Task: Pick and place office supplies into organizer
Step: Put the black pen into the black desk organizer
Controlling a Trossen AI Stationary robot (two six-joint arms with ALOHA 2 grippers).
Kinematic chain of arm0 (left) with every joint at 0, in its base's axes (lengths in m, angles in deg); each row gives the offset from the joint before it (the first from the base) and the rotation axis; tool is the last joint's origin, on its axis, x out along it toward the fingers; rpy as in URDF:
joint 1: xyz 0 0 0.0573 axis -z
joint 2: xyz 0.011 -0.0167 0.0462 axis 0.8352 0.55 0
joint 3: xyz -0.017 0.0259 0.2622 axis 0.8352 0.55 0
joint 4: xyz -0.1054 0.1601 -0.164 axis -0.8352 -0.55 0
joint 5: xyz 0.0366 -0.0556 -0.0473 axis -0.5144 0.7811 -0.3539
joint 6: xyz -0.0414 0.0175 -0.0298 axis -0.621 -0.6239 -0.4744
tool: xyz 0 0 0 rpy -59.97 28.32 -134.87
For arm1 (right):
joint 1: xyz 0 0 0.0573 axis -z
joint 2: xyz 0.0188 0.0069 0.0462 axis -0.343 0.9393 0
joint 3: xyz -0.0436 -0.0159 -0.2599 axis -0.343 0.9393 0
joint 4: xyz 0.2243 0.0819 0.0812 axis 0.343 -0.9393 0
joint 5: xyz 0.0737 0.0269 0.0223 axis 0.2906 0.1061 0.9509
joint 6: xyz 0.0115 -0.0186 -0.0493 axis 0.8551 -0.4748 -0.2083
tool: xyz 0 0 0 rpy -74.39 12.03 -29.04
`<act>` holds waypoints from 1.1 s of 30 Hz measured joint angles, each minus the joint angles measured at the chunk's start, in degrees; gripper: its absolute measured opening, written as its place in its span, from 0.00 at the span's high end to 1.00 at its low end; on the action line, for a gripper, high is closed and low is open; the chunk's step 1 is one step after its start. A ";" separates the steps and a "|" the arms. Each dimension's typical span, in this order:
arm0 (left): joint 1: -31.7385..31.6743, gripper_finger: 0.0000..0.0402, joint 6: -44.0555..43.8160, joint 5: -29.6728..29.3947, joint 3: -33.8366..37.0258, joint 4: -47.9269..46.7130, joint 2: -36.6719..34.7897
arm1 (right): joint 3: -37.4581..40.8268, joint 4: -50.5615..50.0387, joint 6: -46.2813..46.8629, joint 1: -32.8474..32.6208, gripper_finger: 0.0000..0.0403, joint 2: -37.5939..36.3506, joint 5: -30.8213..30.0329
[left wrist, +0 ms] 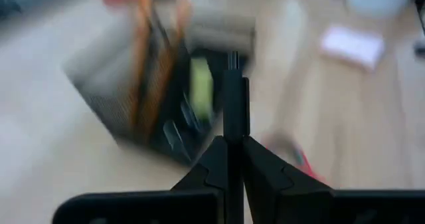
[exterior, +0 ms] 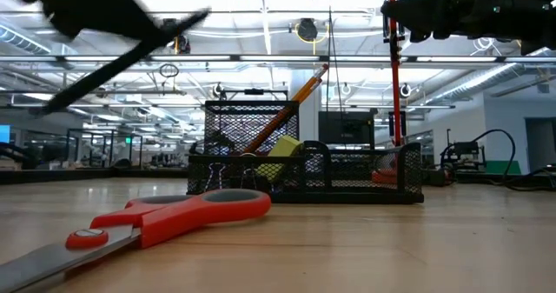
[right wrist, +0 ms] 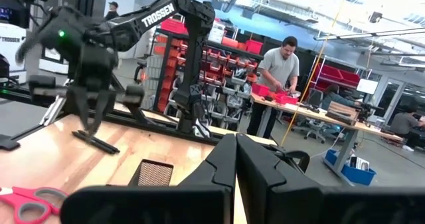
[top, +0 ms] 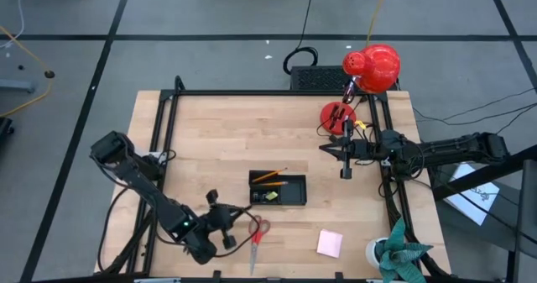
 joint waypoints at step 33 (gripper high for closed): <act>-31.28 0.98 60.53 39.39 21.37 66.70 -8.28 | 0.00 -0.74 -0.20 -0.02 0.99 0.02 0.02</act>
